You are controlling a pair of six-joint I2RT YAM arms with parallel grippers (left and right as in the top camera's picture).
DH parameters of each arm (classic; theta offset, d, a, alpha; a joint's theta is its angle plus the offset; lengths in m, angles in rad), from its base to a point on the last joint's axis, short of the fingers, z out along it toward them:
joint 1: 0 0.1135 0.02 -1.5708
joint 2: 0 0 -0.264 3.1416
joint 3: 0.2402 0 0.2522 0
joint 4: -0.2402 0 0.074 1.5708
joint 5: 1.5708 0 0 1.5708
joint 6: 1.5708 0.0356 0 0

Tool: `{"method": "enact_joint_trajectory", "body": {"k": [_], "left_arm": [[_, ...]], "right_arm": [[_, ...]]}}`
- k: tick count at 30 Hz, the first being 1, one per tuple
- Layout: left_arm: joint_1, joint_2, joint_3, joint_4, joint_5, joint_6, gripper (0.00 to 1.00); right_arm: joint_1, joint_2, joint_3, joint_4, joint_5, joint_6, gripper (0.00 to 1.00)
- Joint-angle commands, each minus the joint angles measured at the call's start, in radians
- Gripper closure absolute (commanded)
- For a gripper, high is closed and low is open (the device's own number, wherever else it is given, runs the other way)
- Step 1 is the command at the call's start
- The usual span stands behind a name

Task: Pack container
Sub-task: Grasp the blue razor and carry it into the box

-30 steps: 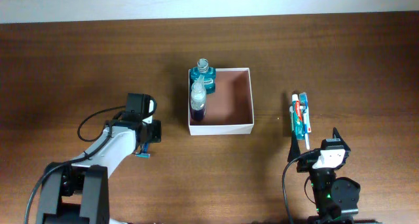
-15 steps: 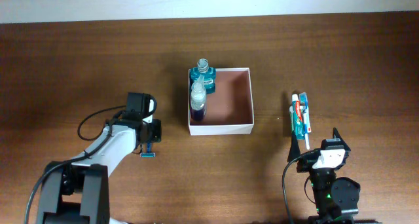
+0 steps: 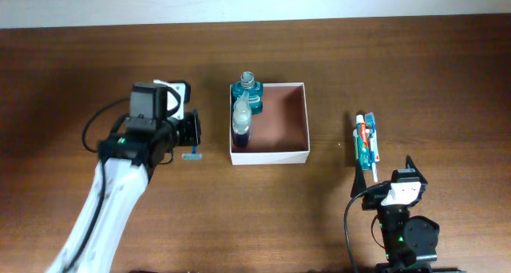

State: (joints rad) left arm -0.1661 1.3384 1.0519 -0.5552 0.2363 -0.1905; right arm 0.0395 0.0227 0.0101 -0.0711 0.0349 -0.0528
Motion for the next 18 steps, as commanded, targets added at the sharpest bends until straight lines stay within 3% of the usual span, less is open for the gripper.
{"method": "enact_joint_trajectory", "body": {"k": [1,8,18], "left_arm": [[-0.048,-0.083,0.012,0.032,0.093,-0.09,0.99],[-0.223,-0.114,0.012,0.165,0.072,-0.18,0.99],[-0.466,-0.033,0.012,0.363,-0.255,-0.237,0.99]], "right_arm": [[-0.007,-0.002,-0.005,-0.008,-0.001,0.001,0.01],[-0.007,-0.002,-0.005,-0.008,-0.001,0.001,0.01],[-0.007,-0.002,-0.005,-0.008,-0.001,0.001,0.01]]}}
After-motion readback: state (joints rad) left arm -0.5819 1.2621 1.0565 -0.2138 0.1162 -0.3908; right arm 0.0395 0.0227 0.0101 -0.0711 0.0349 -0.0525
